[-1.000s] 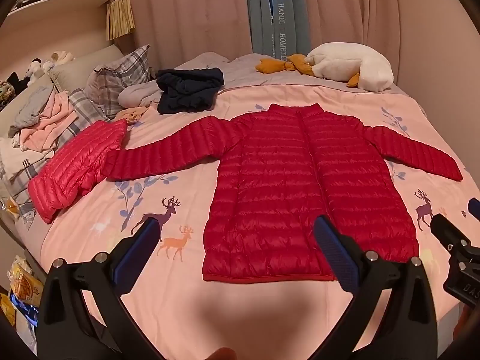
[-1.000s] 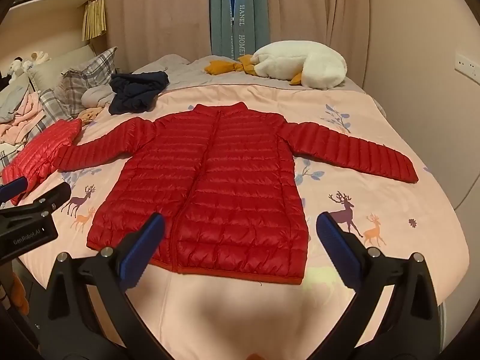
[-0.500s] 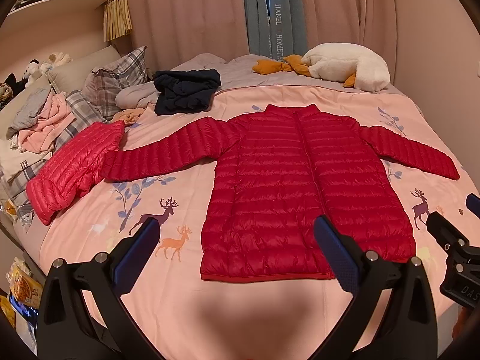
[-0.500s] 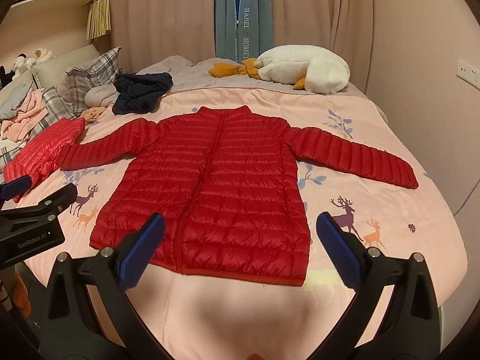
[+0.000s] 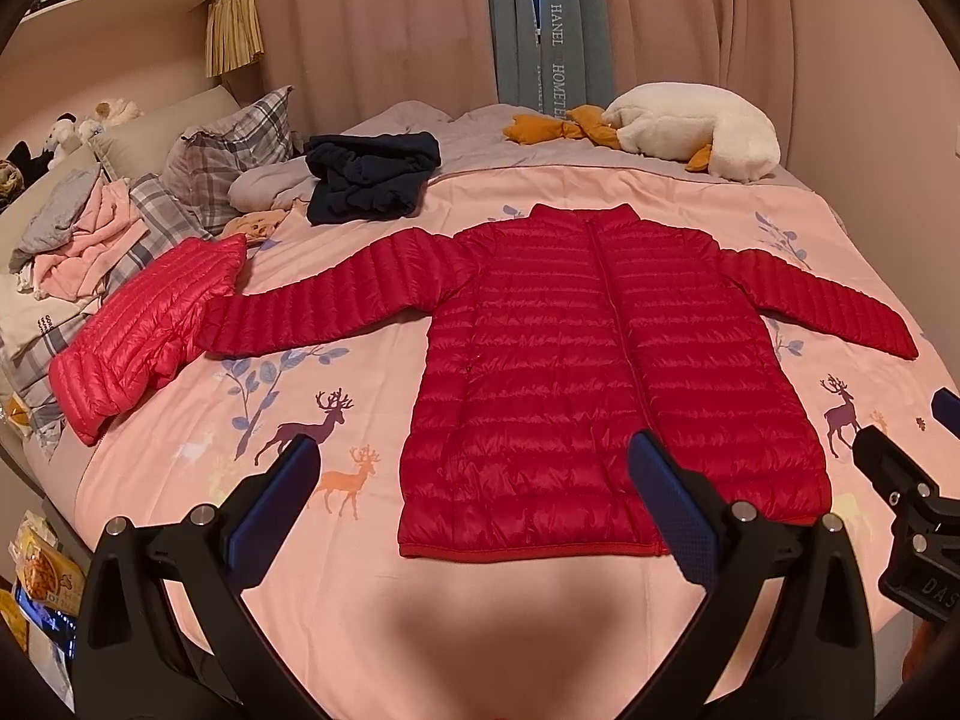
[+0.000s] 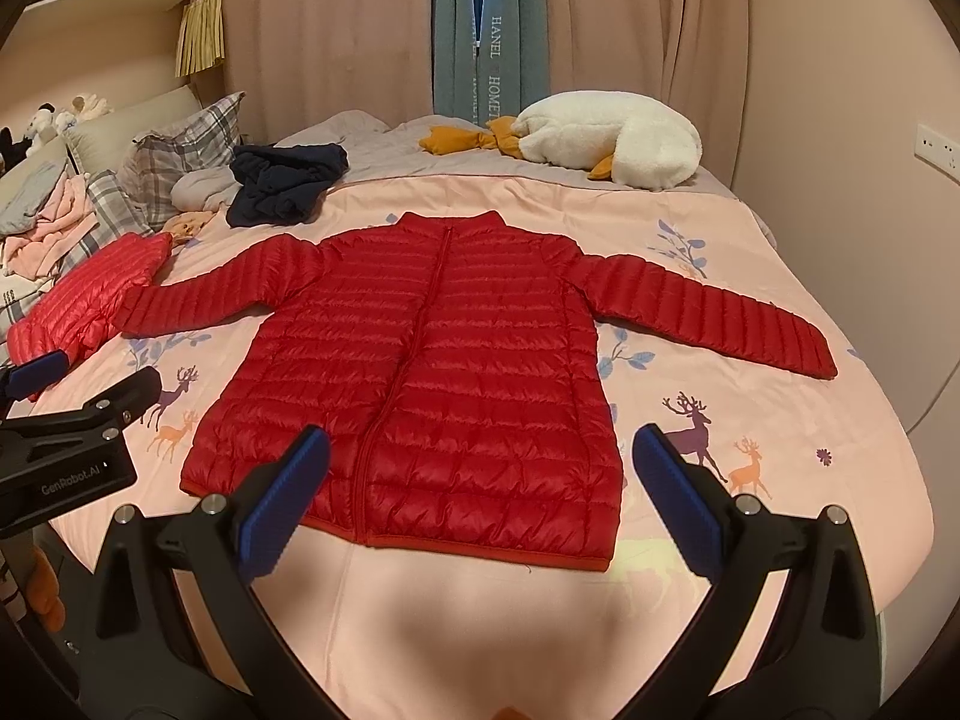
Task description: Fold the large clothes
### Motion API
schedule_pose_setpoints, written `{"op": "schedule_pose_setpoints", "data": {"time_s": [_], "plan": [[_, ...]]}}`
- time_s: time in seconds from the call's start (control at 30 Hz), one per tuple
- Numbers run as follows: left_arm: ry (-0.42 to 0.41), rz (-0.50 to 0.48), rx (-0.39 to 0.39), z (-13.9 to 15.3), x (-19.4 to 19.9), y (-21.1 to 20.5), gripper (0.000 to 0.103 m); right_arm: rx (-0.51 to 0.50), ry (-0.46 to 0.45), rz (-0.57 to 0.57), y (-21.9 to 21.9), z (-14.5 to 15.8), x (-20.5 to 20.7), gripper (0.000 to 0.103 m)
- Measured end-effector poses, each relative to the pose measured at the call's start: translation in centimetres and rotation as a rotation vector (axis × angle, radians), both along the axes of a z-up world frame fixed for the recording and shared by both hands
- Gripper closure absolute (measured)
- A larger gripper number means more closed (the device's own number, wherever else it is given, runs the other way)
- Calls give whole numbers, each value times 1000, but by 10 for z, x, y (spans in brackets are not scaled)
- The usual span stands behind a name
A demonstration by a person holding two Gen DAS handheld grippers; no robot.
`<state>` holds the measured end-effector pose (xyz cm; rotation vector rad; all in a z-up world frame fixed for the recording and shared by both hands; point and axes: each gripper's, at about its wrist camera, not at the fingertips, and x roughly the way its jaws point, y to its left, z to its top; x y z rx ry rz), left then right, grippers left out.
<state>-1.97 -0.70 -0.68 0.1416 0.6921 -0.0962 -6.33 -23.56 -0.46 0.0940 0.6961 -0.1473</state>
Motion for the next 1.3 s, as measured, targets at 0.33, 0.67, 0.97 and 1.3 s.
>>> {"op": "schedule_pose_setpoints", "data": {"time_s": [0.33,0.67,0.97,1.3], "plan": [[2,-1,-1,-3,-1,0,1,-1,0,2,3,-2,-1,2],[4,-3,-1,-5,-1,0,1,-1,1,3,3,-2,-1,2],[5,-3,-3,-5,0,0,1,0,-1,7,4,-3,-2,2],[5,-3,-2,-6,0,-1,1,-2,0,5,4,-3,-1,2]]}}
